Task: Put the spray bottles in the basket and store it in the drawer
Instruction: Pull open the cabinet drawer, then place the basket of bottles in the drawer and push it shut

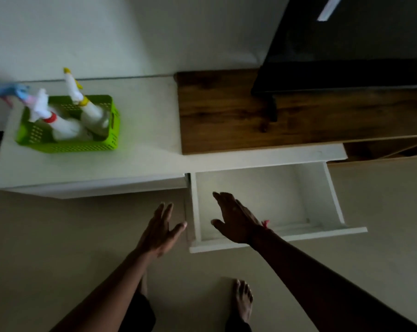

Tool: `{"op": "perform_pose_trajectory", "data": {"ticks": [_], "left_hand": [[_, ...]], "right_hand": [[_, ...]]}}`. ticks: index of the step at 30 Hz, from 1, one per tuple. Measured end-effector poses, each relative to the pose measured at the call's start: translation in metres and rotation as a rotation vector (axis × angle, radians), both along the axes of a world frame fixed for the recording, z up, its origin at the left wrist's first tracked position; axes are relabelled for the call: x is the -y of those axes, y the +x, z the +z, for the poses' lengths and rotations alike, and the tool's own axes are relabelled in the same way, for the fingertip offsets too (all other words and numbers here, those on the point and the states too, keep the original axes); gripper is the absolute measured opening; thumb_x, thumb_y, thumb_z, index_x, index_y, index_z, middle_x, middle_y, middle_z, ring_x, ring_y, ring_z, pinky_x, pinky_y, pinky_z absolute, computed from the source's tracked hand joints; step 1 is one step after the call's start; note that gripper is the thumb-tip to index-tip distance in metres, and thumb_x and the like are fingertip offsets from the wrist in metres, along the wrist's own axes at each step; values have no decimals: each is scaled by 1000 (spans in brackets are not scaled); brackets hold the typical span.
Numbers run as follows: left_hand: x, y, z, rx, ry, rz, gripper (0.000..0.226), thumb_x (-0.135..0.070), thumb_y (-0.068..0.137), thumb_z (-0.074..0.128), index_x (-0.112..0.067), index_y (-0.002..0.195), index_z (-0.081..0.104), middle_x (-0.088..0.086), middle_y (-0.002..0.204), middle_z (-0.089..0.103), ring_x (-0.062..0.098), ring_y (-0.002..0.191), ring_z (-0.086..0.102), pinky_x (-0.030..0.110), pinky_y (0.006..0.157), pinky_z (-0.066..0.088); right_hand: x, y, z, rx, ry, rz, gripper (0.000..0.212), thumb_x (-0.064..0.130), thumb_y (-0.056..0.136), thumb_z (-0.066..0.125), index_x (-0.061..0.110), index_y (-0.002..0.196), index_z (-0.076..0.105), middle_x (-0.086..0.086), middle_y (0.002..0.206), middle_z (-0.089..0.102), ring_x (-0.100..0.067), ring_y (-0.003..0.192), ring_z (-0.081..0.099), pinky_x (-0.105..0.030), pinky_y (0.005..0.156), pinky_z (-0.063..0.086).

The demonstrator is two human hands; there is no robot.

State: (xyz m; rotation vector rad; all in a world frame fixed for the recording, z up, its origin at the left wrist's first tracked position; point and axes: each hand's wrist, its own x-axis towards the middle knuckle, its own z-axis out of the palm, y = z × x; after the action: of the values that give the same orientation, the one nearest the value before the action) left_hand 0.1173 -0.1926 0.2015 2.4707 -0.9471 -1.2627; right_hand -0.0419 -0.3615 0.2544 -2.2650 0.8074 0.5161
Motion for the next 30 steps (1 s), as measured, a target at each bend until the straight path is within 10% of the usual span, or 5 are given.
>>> {"op": "perform_pose_trajectory", "data": {"ticks": [11, 20, 24, 30], "left_hand": [[-80, 258, 39, 314, -184, 193, 72, -24, 82, 69, -13, 146, 37, 19, 148, 37, 37, 130, 47, 45, 101, 45], [-84, 408, 17, -51, -207, 911, 67, -36, 89, 62, -26, 148, 31, 11, 133, 57, 27, 100, 64, 44, 80, 60], [-72, 429, 6, -10, -127, 898, 63, -43, 90, 55, -24, 146, 35, 11, 134, 56, 27, 111, 62, 34, 57, 59], [-63, 425, -1, 2, -209, 955, 27, -36, 91, 57, -19, 112, 58, 15, 112, 66, 28, 91, 71, 43, 68, 62]], "right_hand": [[-64, 251, 13, 26, 120, -234, 58, 45, 95, 45, 19, 146, 33, -11, 150, 37, -27, 137, 37, -38, 113, 31], [-39, 369, -29, 20, 55, -470, 53, 44, 98, 41, 6, 134, 49, -19, 140, 52, -38, 130, 45, -41, 107, 36], [-36, 390, -41, 49, 279, -619, 43, 42, 92, 51, 9, 117, 61, -17, 111, 64, -36, 104, 63, -52, 81, 58], [-38, 403, -55, 113, 486, -875, 22, 13, 87, 54, 5, 106, 61, -17, 110, 64, -26, 82, 67, -44, 66, 61]]}}
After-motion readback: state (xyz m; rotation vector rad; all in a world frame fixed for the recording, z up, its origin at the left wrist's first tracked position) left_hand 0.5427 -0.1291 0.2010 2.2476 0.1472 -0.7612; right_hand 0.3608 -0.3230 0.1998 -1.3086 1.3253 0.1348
